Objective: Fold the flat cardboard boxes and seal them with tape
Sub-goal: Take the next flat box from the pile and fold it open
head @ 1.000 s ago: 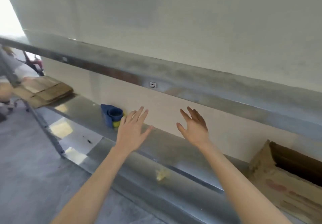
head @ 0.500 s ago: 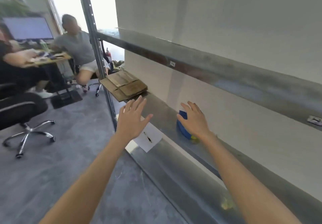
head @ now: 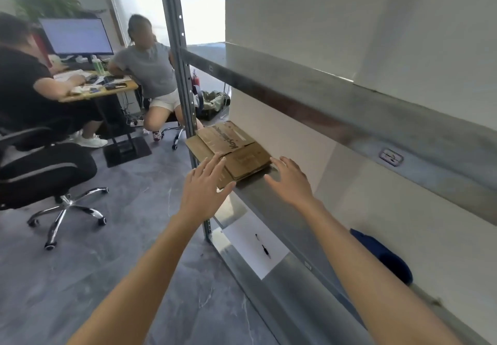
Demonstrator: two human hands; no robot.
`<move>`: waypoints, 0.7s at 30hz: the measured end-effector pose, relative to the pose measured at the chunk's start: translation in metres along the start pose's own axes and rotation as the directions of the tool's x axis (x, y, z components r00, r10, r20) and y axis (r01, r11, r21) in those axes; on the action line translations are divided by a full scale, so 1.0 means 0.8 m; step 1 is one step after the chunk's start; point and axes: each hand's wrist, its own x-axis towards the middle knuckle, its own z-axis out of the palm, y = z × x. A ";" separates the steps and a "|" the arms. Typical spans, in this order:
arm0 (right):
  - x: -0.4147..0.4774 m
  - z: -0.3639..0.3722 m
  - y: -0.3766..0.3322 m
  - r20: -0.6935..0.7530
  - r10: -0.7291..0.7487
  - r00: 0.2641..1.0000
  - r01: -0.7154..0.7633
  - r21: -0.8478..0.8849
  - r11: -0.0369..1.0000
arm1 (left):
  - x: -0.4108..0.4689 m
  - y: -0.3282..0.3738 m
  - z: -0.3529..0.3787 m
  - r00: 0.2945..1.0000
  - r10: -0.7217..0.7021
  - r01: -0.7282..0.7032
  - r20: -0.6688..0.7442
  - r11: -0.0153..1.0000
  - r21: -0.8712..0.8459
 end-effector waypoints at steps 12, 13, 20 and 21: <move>0.189 0.050 -0.003 0.065 0.141 0.988 -0.138 -0.048 0.989 | 0.214 -0.097 0.081 0.991 0.090 -0.081 0.101 0.993 -0.089; 0.201 0.052 0.000 0.054 0.163 0.985 -0.160 -0.058 0.985 | 0.231 -0.107 0.091 0.988 0.110 -0.100 0.112 0.991 -0.090; 0.256 0.097 -0.002 -0.012 0.421 0.907 -0.421 -0.011 0.907 | 0.353 -0.181 0.145 0.941 0.267 -0.248 0.210 0.963 -0.109; 0.259 0.109 -0.007 -0.012 0.469 0.883 -0.469 0.019 0.883 | 0.367 -0.192 0.151 0.932 0.282 -0.259 0.228 0.958 -0.123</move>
